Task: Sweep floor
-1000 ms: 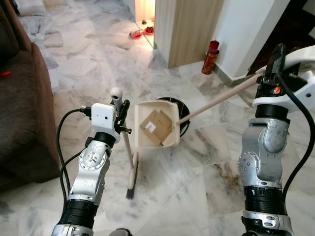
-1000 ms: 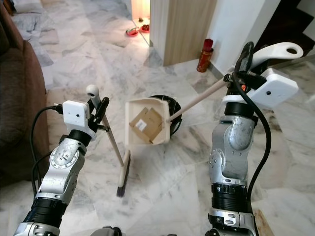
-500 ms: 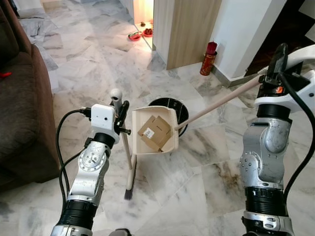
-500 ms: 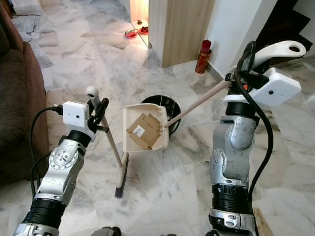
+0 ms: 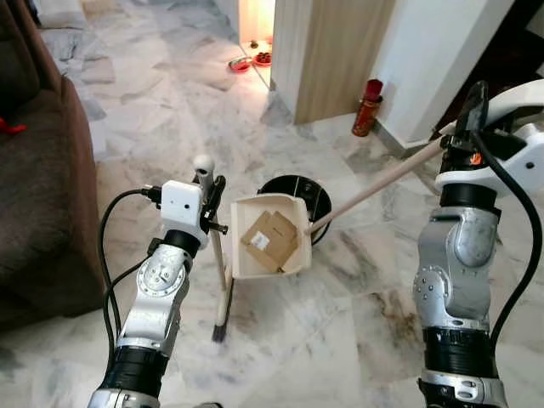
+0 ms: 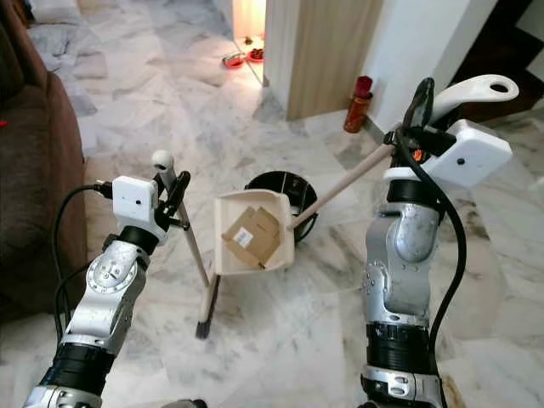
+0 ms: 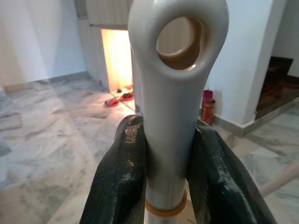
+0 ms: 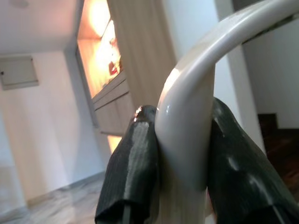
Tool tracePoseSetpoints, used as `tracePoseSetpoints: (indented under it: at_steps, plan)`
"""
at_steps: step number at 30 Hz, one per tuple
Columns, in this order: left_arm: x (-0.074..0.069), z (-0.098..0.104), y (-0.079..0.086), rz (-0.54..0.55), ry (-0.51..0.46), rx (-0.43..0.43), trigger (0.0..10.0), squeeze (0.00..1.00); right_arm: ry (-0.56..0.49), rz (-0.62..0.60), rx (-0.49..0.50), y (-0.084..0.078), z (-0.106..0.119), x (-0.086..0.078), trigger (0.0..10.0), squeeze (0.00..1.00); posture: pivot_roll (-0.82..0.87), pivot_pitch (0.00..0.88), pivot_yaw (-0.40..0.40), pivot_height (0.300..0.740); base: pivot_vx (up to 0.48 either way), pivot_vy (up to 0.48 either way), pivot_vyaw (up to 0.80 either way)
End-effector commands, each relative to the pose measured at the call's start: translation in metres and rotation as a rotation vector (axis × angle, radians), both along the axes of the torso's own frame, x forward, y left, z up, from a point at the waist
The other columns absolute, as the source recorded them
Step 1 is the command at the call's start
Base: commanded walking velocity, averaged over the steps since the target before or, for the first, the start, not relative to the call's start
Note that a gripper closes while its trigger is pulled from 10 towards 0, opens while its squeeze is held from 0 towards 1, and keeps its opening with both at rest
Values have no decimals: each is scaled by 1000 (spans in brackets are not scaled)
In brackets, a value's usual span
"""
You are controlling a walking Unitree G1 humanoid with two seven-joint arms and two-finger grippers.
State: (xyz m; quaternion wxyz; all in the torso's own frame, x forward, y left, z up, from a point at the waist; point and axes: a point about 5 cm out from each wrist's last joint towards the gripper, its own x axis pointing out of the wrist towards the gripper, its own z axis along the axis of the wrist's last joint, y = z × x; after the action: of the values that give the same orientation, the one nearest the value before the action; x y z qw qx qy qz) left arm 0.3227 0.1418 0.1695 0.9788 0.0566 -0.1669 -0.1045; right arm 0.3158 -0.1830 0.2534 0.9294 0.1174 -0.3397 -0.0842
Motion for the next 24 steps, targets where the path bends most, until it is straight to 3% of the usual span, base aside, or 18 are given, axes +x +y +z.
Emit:
tracePoseSetpoints:
  at_steps: [1, 24]
  plan:
    - [-1, 7, -3, -9, -38, 3, 10000, 0, -98, -13, 2, -3, 20, -8, 10000, 0, 193, 128, -67, 740, 296, 0, 0]
    - [-4, 5, -2, -1, -41, -6, 10000, 0, -122, -12, 3, -4, 27, -11, 10000, 0, 194, 123, -71, 740, 303, 0, 0]
